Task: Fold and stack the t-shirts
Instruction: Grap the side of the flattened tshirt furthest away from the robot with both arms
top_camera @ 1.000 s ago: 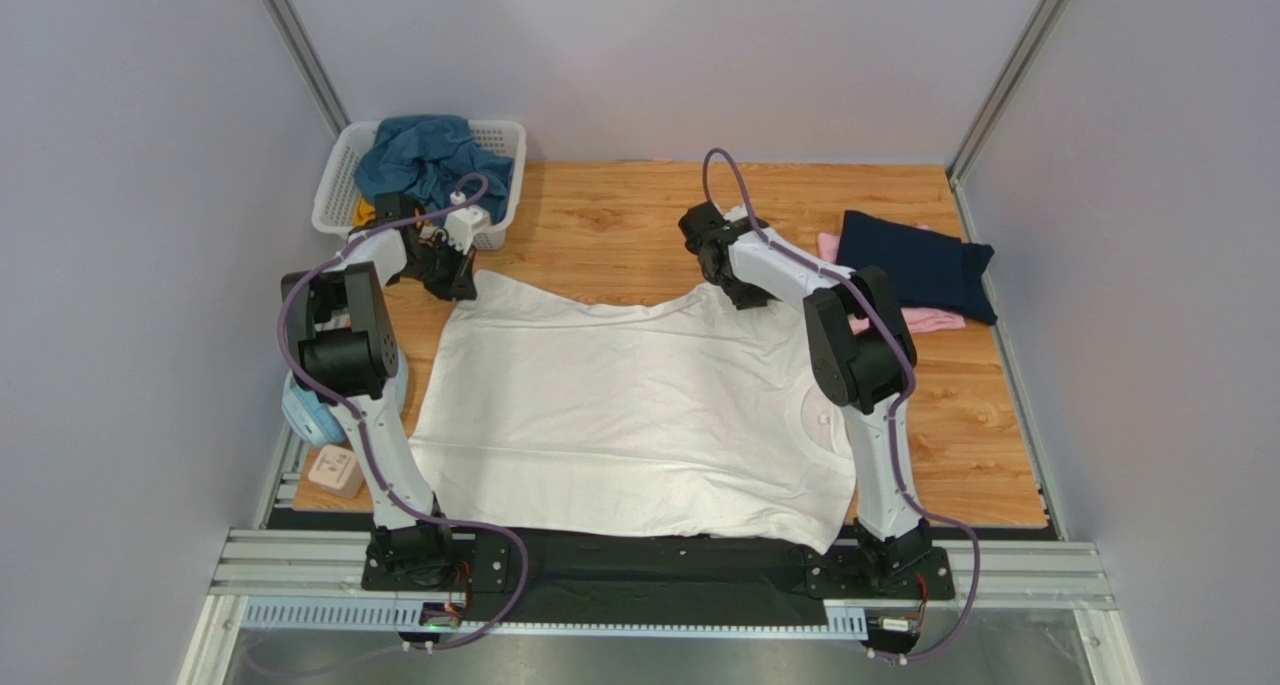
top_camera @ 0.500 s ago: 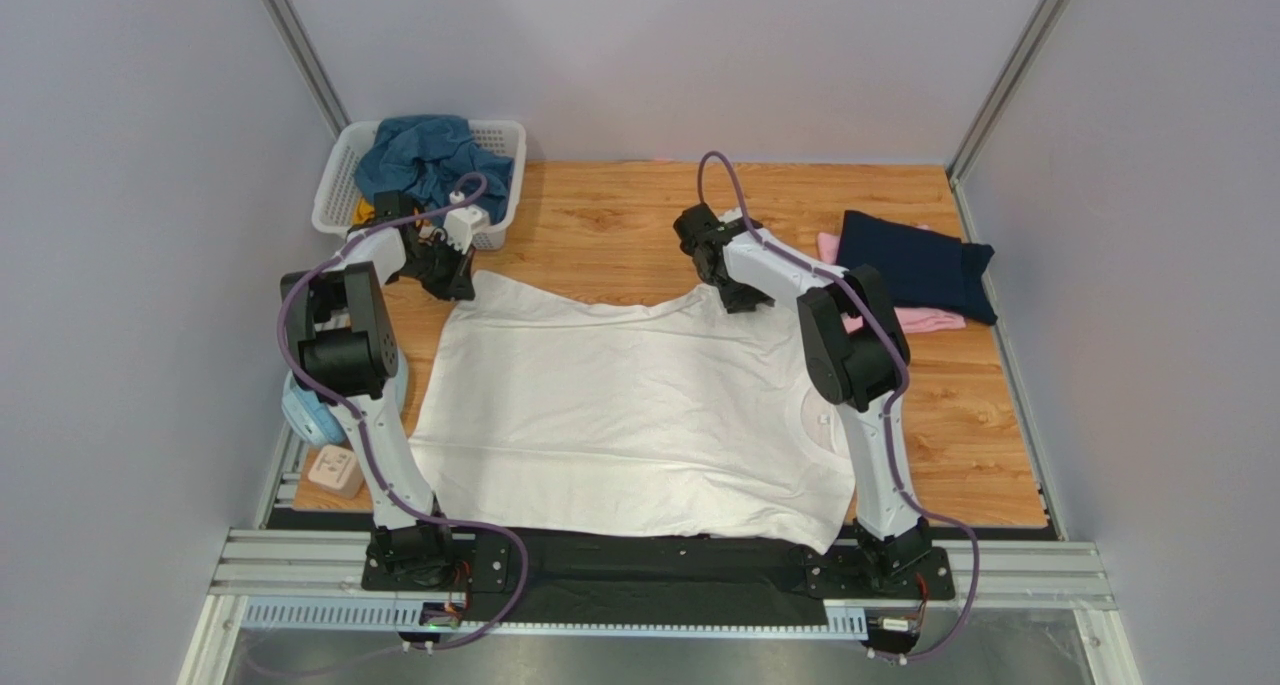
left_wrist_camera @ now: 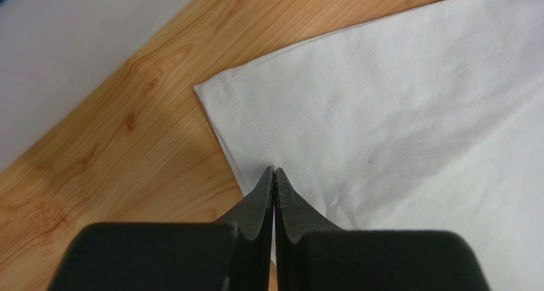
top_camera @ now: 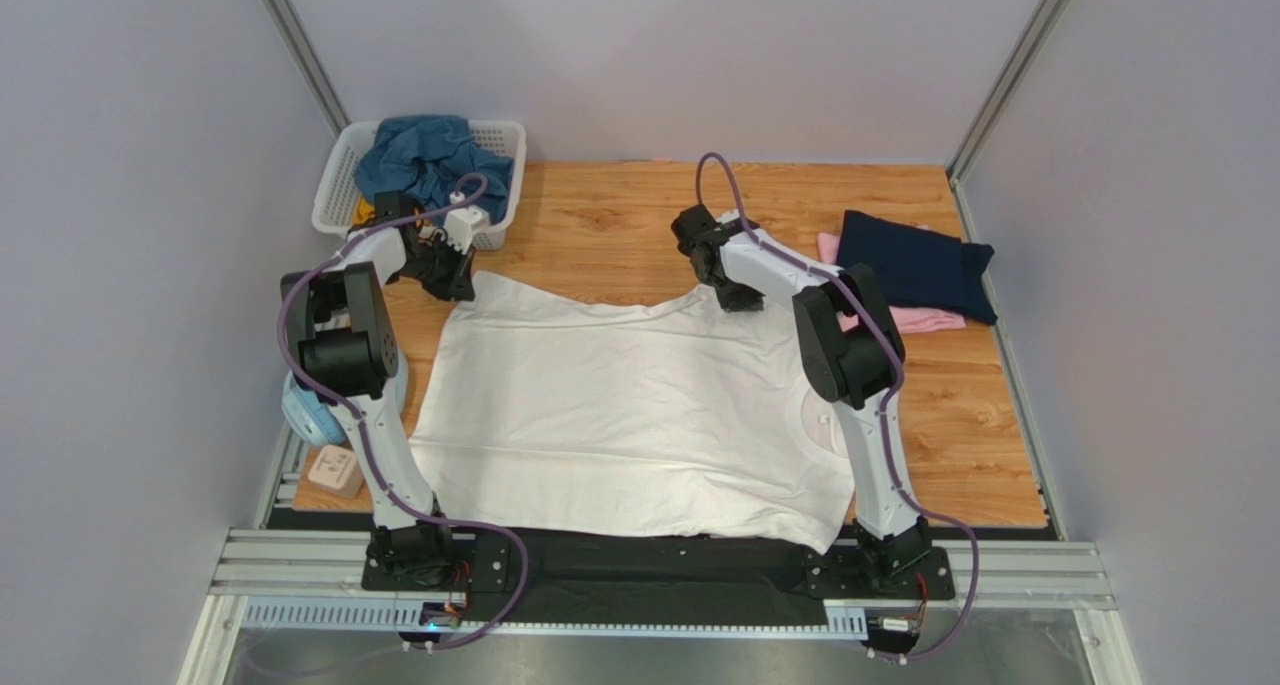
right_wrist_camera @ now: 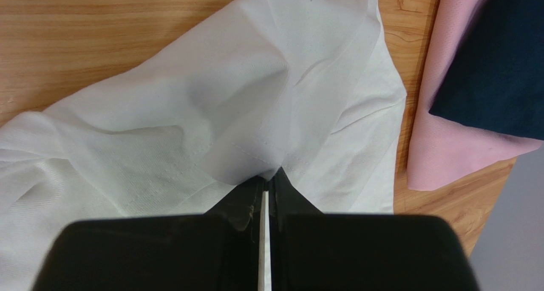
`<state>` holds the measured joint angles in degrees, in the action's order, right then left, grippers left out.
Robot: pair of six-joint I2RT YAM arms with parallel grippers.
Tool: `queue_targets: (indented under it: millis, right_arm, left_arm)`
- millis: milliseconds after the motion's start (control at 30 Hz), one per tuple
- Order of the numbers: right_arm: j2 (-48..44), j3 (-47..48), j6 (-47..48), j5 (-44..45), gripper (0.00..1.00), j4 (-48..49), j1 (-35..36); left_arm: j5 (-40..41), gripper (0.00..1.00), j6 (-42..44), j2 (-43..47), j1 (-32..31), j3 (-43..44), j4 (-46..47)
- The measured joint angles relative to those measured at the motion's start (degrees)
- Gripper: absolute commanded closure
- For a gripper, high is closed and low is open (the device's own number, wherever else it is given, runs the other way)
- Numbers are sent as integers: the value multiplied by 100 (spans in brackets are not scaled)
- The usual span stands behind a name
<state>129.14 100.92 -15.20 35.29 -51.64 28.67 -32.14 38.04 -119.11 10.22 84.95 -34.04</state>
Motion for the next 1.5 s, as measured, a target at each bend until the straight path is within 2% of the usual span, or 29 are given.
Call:
queue_targets:
  millis: [267,667,733,800,867,1067,1500]
  right_arm:
    - [-208,7,-2,87,100,-146,-22]
    - [-1661,-7,-151,170,100,-343,-24]
    - [-1773,-68,-203,164,100,-361,-24]
    - [-1851,-214,-264,146,100,-385,2]
    - [-1902,-409,-328,140,100,-457,24]
    - [-2184,-1187,-579,57,100,-599,234]
    - [-4024,-2680,-1735,-37,100,-1631,1097]
  left_arm:
    - [33,100,-74,87,0,-2,13]
    - [-212,100,-293,1274,0,-131,-39]
    - [-262,91,-317,1438,0,-256,-26]
    - [-280,75,-341,1478,0,-365,-15]
    - [-273,66,-417,1434,-4,-470,-7]
    - [-101,66,-520,1123,-131,-505,0]
    - [195,66,-778,658,-498,-109,72]
